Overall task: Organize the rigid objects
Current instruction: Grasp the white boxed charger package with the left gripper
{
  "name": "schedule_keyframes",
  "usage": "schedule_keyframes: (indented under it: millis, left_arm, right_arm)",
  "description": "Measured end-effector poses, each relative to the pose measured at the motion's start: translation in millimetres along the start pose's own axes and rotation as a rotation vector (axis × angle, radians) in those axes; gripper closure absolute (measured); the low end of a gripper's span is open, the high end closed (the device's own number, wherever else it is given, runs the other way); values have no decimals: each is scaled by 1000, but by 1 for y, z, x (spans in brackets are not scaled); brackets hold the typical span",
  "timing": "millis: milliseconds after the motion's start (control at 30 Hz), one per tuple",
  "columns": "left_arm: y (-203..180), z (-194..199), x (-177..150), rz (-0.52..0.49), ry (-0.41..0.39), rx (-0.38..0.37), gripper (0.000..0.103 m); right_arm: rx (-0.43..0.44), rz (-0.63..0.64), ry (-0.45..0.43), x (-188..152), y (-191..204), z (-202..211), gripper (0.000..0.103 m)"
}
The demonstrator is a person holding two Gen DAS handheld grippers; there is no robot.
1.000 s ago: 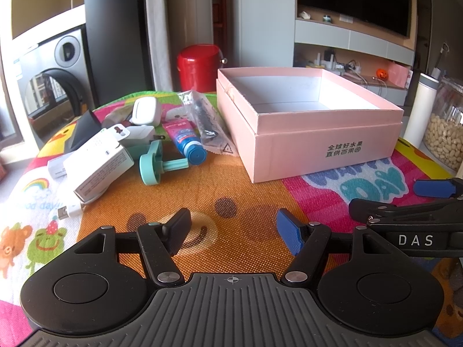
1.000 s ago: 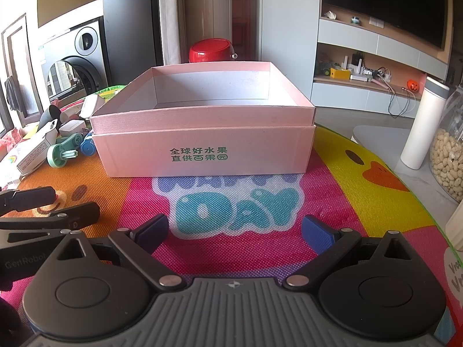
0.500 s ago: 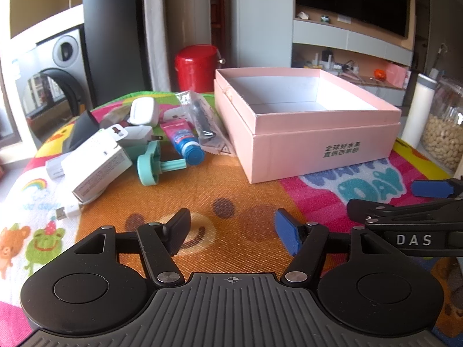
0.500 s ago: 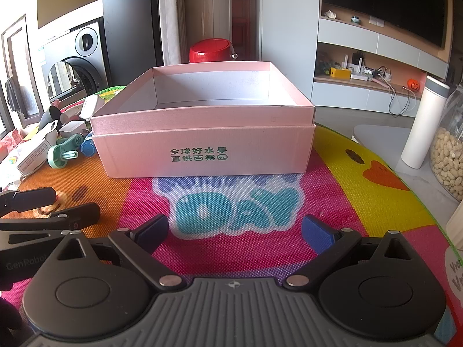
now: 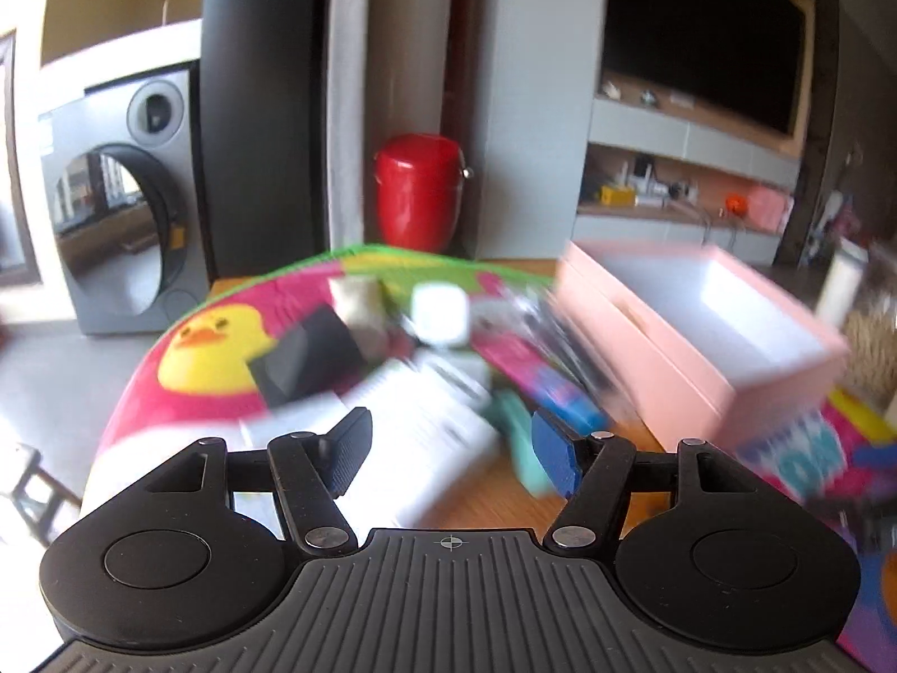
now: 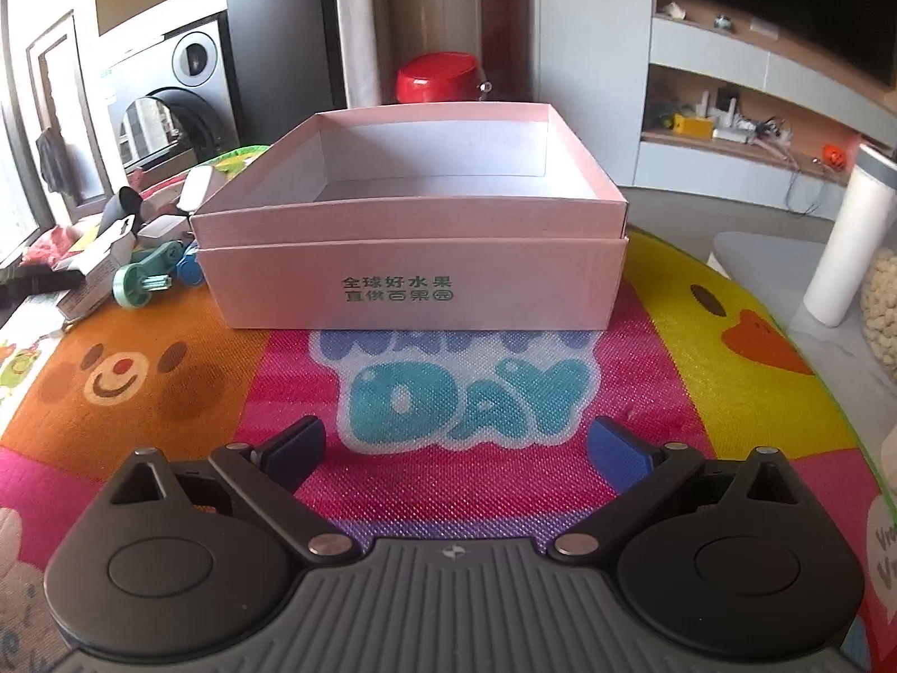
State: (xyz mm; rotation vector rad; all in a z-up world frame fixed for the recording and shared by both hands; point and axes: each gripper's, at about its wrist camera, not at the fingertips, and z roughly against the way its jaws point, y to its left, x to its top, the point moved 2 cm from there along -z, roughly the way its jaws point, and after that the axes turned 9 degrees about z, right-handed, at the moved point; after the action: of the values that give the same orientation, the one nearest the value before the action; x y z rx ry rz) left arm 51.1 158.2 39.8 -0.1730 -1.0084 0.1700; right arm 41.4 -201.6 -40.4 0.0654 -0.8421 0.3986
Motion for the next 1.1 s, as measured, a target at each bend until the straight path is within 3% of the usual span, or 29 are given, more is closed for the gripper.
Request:
schedule_keyframes:
  millis: [133,200,300,433,633,800,933,1100]
  left_arm:
    - [51,-41,30,182,104,-112,36]
    - [65,-59,32,204,156,-154,36]
    - [66,-63,28,162,184,-229,36]
    - [36,-41,8,-2,204,-280,36]
    - [-12,-13,-32,-214,204,-253,35]
    - [-33,-2,-45,-275,224,-251,34]
    - [-44,3,-45,-284,221,-201,29]
    - [-64,-1,-61,-435,227,-120,26]
  right_arm:
    - [-3,11,9,2,2,-1,3]
    - [-2,11,7,3,3,-2,3]
    - [-3,11,4,2,3,-2,3]
    - [-7,12,7,3,3,-3,3]
    - [-9,15,7,2,4,-3,2]
    - [-9,15,8,2,4,-3,2]
    - [-10,15,14,3,5,-4,1]
    - [-7,23,24,4,5,-6,0]
